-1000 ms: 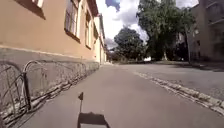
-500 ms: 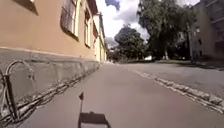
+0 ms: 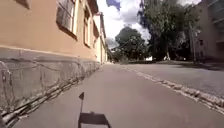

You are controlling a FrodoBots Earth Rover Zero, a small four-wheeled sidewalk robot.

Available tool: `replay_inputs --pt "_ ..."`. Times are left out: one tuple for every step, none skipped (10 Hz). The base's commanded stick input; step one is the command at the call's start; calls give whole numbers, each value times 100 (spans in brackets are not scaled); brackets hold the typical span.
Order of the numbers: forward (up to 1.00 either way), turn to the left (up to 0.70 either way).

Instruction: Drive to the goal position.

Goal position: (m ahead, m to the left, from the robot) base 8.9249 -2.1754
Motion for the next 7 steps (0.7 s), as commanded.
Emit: replay_inputs --pt "70 -35" --pt "70 -35" --pt "70 -35" --pt "70 -35" --pt "70 -34" --pt "70 -16" --pt "70 0"
